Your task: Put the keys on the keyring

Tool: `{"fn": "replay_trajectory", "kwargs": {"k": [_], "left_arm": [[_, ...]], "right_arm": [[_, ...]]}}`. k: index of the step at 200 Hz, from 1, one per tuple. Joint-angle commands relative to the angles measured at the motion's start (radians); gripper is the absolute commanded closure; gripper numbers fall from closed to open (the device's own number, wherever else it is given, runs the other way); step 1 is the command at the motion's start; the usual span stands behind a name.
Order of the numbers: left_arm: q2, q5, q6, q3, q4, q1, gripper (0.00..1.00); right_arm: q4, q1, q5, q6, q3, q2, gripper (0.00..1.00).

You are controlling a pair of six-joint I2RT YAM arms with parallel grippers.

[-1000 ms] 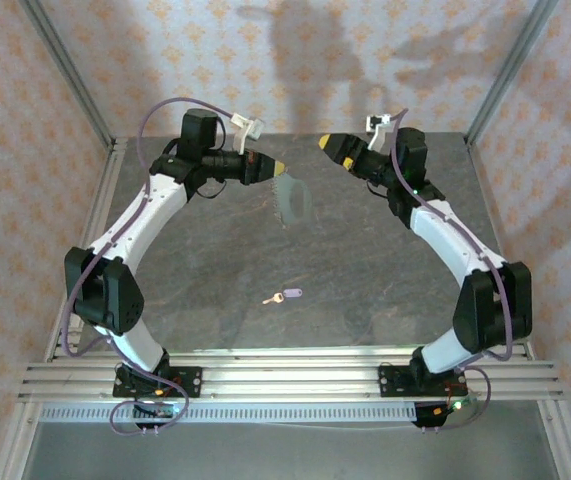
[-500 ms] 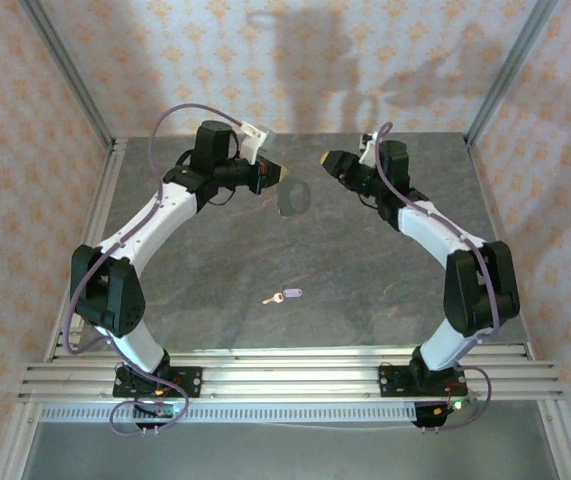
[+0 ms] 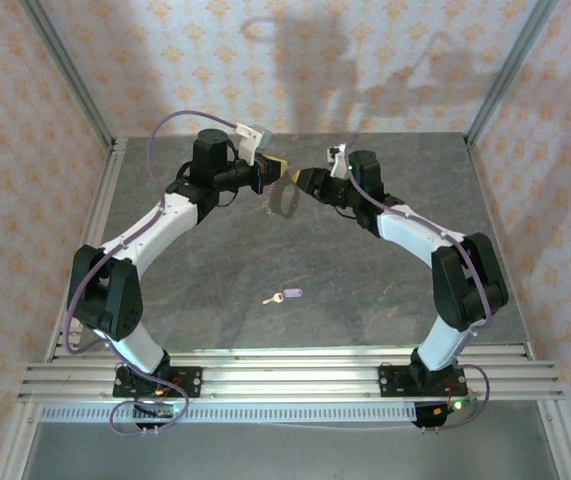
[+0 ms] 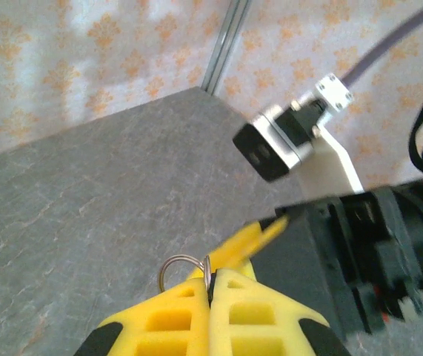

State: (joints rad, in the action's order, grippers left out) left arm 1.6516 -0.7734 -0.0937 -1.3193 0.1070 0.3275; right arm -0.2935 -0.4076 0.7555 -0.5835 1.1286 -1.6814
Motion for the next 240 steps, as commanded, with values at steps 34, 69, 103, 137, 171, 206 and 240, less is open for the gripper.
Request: {"fn": "replay_trajectory", "kwargs": {"k": [34, 69, 103, 137, 171, 206, 240], "left_arm": [[-0.006, -0.095, -0.114, -0.062, 0.114, 0.002, 1.0], [0.003, -0.198, -0.132, -0.114, 0.076, 0.002, 1.0], [0.013, -0.272, -0.14, -0.146, 0.065, 0.002, 1.0], [0.027, -0.317, -0.136, -0.186, 0.03, 0.002, 1.0], [0.039, -0.337, -0.132, -0.214, 0.013, 0.004, 1.0], [0.061, -0.351, -0.133, -0.249, -0.005, 0.004, 1.0], [0.079, -0.357, -0.139, -0.269, -0.006, 0.004, 1.0]], "right_arm": [[-0.055, 0.075, -0.04, 0.032, -0.092, 0.183, 0.62], [-0.138, 0.168, 0.035, -0.027, -0.06, 0.181, 0.58], [-0.134, 0.194, 0.116, -0.003, 0.027, 0.138, 0.55], [-0.221, 0.205, 0.209, -0.039, 0.07, 0.087, 0.54], [-0.446, 0.205, 0.299, -0.193, 0.076, 0.044, 0.51], [-0.556, 0.201, 0.339, -0.288, 0.086, 0.023, 0.51], [-0.553, 0.175, 0.358, -0.288, 0.092, 0.028, 0.51]]}}
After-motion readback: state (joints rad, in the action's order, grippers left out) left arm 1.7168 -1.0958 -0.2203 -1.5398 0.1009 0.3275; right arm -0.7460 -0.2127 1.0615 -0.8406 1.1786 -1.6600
